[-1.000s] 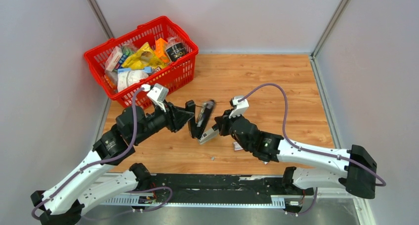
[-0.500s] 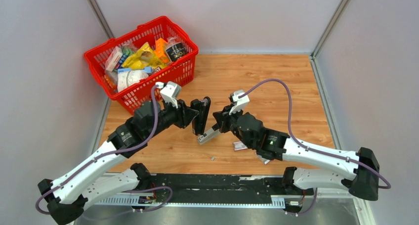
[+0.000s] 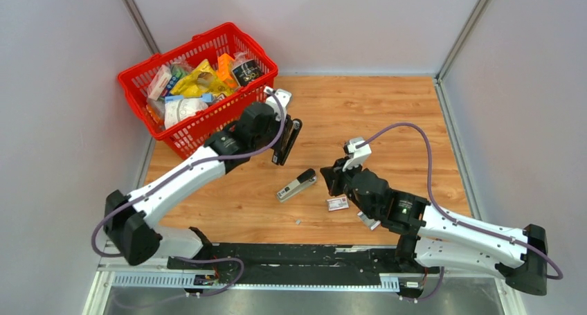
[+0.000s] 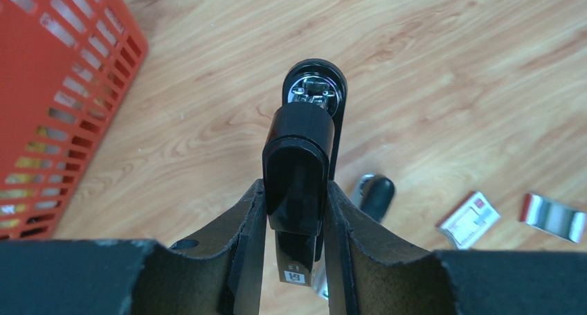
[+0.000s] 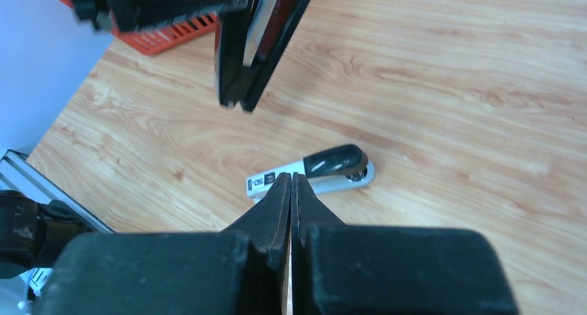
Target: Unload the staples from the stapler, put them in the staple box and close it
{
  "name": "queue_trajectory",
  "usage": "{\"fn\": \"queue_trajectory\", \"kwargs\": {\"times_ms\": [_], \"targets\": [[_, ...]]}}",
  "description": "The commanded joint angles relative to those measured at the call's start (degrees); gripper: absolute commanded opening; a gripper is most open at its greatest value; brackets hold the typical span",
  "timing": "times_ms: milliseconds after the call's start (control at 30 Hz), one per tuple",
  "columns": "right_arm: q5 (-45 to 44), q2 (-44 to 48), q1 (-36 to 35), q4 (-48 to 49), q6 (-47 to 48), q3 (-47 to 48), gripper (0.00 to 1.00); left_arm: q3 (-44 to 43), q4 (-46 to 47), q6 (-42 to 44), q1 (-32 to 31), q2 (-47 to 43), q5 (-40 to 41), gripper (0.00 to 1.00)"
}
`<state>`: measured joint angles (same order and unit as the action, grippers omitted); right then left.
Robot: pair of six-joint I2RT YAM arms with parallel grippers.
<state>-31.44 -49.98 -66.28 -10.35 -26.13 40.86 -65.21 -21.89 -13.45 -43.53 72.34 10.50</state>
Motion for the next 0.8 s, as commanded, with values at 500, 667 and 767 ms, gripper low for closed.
{"fn": "queue_trajectory", "kwargs": {"times_ms": [500, 667, 767], "targets": [[4.2, 3.7, 0.1, -4.0, -4.5, -4.8, 0.00, -25.2, -5.4, 11.1, 10.6, 37.7, -11.2, 0.00], [4.8, 3.8, 0.1, -3.3, -4.8, -5.8, 0.00, -27.9, -6.8, 11.8, 10.8, 43.1, -10.7, 0.00], [5.1, 3.7, 0.1, -2.7, -5.2, -6.3, 0.00, -27.9, -6.6, 11.3, 10.8, 45.3, -11.0, 0.00]]}}
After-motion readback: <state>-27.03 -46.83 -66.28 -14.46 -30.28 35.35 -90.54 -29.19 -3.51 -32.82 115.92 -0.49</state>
